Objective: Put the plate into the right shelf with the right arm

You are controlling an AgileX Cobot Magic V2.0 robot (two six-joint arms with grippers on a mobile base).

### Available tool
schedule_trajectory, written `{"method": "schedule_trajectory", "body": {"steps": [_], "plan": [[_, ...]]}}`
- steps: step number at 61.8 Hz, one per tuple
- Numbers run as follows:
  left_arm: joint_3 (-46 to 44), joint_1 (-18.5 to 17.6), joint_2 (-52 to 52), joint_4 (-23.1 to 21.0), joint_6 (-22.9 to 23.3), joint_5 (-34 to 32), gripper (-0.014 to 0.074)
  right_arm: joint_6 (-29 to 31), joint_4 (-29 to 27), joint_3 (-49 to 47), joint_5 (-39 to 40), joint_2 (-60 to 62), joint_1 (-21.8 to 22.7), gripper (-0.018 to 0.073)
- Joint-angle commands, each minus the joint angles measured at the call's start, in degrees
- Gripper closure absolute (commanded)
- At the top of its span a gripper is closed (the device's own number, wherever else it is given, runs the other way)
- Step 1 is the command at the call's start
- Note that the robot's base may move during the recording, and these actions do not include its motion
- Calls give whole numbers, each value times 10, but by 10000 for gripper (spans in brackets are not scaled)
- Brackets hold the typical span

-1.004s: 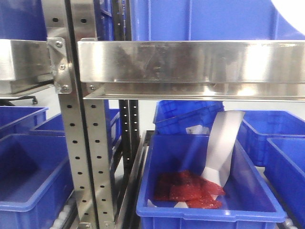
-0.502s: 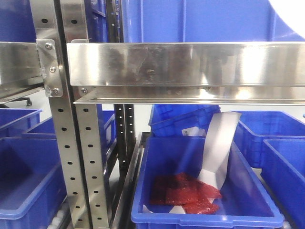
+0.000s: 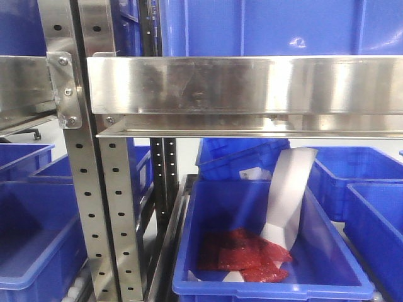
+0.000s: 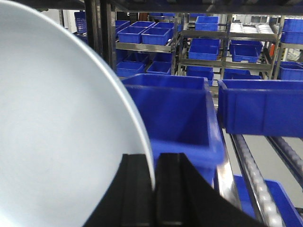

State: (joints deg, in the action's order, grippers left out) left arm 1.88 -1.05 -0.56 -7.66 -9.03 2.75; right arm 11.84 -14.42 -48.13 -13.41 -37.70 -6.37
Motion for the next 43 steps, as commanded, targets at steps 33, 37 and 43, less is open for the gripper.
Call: {"method": "schedule_trajectory", "body": {"steps": [33,37,43], "plan": [[6,-1,-6,-5,4,-52,724,1,-14,-425,66,-392,-17,504],[6,-1,-6,-5,4,-52,724,1,-14,-446,64,-421,-17,504],[6,-1,-6,-5,4,-52,724,1,-14,-455,60,-451,-17,504]]}}
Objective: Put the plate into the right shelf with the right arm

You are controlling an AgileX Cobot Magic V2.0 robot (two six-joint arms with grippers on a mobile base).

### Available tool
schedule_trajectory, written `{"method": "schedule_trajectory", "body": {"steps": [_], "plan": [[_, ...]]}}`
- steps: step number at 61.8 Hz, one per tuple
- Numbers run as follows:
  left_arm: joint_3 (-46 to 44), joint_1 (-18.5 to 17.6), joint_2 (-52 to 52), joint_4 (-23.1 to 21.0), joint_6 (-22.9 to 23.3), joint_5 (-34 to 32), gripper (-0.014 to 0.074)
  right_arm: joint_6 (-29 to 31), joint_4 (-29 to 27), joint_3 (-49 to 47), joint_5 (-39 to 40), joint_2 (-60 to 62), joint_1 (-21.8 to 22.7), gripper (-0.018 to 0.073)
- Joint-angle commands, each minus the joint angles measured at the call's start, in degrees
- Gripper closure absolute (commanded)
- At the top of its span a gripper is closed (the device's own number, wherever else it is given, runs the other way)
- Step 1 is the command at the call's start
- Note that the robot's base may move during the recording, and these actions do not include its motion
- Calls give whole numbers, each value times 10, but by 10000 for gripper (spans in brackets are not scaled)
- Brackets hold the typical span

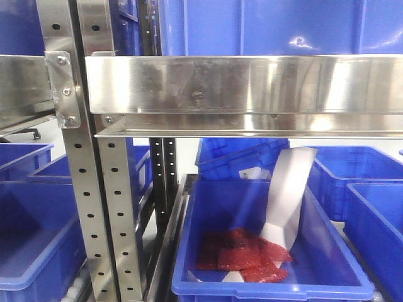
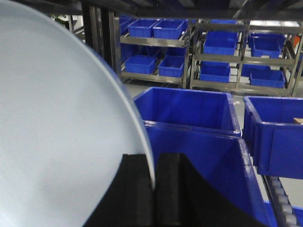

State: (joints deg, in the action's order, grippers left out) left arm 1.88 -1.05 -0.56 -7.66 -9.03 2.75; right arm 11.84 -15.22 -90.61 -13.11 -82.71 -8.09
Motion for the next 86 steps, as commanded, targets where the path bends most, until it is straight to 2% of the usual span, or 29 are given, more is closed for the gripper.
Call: {"method": "schedule_trajectory", "body": {"steps": [1,15,18,23,28,33,38,42,48,51,54,61,73,86], "plan": [[6,-1,-6,-5,4,-52,724,1,-6,-30,55,-4,0,504],[6,-1,-6,-5,4,-52,724,1,-6,-30,38,-34,0,498],[6,-1,-6,-5,4,-52,724,1,-6,-30,46,-34,0,468],[6,-1,-6,-5,4,-52,724,1,-6,-30,52,-34,0,339],[6,-1,-6,-5,4,-52,724,1,-8,-30,47,-34,0,134],[6,-1,-6,-5,4,-52,724,1,-9,-30,29,-34,0,32],[6,-1,-6,-5,4,-52,724,1,-21,-30,20,-34,0,56],[6,-1,-6,-5,4,-52,724,1,-39,-30,19,-33,0,126],[6,-1,-6,-5,4,-52,724,1,-53,-30,18,-25,0,298],[6,-1,-6,-5,4,-52,724,1,-53,-30,18,-15,2,431],[6,-1,-6,-5,4,-52,724,1,-53,-30,18,-5,2,524],[6,-1,-6,-5,4,-52,724,1,-49,-29,0,23,3,506],[6,-1,-6,-5,4,-52,724,1,-5,-16,-56,87,3,506],[6,-1,-6,-5,4,-52,724,1,29,125,-18,201,3,506]]}}
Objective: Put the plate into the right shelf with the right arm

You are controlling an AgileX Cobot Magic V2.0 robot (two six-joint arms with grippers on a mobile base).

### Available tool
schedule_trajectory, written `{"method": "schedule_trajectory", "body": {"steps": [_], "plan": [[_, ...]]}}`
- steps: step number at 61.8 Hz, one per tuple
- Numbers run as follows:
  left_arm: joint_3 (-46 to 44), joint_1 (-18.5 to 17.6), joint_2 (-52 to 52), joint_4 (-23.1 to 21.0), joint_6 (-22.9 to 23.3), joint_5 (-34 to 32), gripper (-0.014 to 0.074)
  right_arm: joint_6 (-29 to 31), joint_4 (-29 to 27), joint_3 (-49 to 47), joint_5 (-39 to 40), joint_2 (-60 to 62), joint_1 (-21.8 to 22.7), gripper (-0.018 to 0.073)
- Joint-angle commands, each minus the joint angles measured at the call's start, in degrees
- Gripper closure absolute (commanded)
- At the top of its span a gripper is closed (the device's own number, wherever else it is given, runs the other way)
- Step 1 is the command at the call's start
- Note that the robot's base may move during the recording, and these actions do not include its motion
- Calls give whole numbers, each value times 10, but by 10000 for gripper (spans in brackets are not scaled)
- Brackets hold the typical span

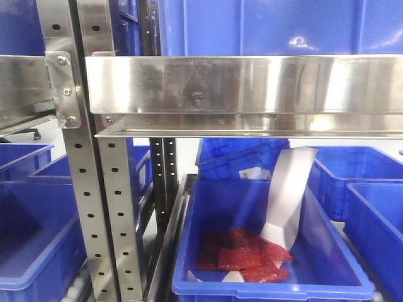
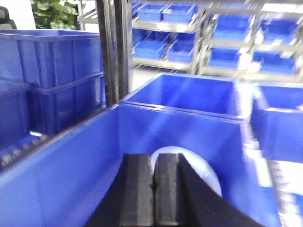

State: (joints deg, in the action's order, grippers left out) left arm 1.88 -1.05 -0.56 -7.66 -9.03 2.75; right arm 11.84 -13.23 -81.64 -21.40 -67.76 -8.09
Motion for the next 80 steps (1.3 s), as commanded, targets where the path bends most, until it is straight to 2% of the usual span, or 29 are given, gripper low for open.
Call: {"method": "schedule_trajectory", "body": {"steps": [1,24,30,37,52,80], "plan": [[6,-1,-6,-5,4,-52,724,1,9,48,74,64,3,506],[6,-1,-6,-5,4,-52,724,1,8,467,238,348,3,506],[6,-1,-6,-5,4,-52,724,1,8,555,286,428,3,506],[6,-1,-6,-5,4,-52,724,1,8,634,301,524,3,506],[6,-1,-6,-5,4,-52,724,1,6,706,270,632,3,506],[6,-1,-6,-5,4,-52,724,1,6,729,244,633,3,506]]}}
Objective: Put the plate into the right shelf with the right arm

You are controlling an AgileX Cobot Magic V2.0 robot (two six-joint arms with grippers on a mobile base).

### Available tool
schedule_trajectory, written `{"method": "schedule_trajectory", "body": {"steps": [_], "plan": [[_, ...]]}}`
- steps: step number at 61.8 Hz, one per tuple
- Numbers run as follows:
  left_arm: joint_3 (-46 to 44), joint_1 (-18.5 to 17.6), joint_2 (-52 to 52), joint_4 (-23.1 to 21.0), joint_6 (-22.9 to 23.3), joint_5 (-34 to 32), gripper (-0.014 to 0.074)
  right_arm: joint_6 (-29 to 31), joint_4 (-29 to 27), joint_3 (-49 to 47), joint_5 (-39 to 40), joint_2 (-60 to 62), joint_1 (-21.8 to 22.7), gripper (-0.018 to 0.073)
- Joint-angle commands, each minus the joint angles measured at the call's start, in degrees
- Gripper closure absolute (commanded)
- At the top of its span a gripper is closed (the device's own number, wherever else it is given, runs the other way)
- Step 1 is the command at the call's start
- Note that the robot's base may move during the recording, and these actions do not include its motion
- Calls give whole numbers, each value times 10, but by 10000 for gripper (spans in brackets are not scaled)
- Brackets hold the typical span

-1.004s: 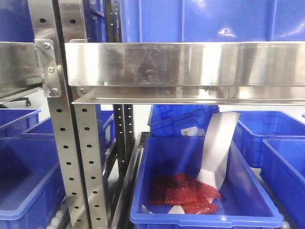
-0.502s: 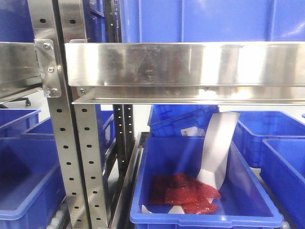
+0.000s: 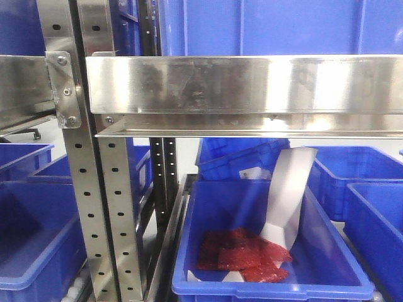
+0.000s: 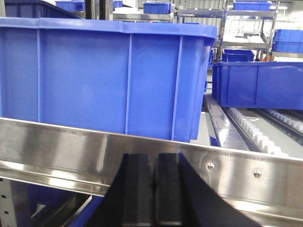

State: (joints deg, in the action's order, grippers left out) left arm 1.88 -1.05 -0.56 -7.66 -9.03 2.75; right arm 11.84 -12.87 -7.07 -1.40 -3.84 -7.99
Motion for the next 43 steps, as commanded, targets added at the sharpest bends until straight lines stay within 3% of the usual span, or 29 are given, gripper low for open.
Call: {"method": "schedule_trajectory", "body": {"steps": [1,18,28,43], "plan": [[6,-1,-6,-5,4,-52,724,1,3,-16,44,-6,2,506],[6,-1,-6,-5,4,-52,724,1,5,16,48,12,21,506],[6,-1,-6,-5,4,-52,724,1,94,63,51,56,71,506],[6,-1,-6,-5,4,-52,724,1,98,78,9,55,99,506]]}}
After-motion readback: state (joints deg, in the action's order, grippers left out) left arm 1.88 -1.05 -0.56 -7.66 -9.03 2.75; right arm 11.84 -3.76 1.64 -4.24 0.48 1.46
